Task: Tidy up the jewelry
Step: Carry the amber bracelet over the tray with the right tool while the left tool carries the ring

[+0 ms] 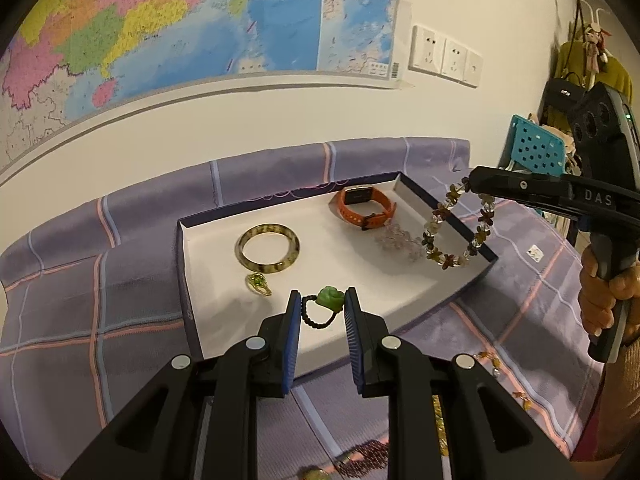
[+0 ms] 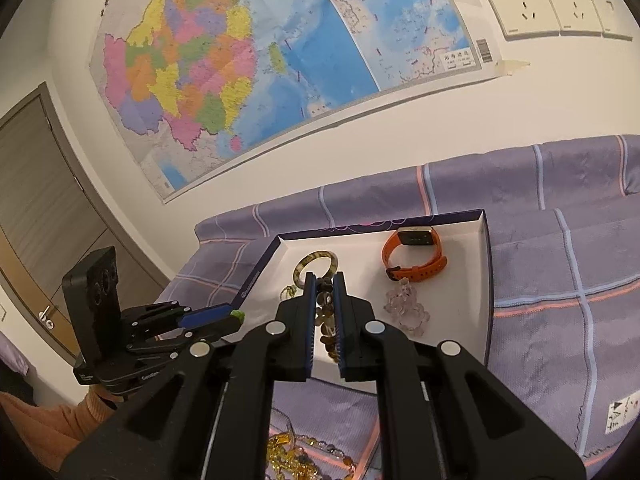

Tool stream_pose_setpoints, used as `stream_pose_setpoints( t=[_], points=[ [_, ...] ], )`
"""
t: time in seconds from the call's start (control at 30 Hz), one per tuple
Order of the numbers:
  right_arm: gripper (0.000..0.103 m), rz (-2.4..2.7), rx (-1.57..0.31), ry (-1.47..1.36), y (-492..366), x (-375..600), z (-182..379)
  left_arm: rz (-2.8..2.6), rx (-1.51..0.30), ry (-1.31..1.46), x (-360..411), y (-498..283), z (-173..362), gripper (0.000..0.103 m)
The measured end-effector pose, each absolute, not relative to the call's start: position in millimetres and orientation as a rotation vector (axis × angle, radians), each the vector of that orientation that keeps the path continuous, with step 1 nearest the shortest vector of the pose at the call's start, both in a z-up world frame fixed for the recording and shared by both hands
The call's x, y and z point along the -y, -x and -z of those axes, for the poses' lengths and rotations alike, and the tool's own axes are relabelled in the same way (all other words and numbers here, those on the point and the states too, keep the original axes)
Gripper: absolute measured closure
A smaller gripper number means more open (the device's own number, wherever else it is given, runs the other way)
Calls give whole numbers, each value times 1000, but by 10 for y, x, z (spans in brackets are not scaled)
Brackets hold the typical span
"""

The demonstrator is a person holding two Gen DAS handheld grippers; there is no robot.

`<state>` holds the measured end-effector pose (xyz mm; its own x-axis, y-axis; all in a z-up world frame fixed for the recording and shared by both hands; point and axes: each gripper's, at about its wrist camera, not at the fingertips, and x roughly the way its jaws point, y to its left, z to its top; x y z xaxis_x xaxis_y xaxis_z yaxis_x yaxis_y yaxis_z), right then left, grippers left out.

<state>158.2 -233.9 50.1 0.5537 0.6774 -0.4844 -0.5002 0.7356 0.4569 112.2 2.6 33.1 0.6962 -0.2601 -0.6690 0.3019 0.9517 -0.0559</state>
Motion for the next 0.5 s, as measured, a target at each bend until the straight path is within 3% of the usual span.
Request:
stream_pose_setpoints(
  t=[0.5],
  points=[
    [94, -701, -733, -279, -1782, 2234, -355, 281, -776, -53, -68, -1383, -246, 83]
  ],
)
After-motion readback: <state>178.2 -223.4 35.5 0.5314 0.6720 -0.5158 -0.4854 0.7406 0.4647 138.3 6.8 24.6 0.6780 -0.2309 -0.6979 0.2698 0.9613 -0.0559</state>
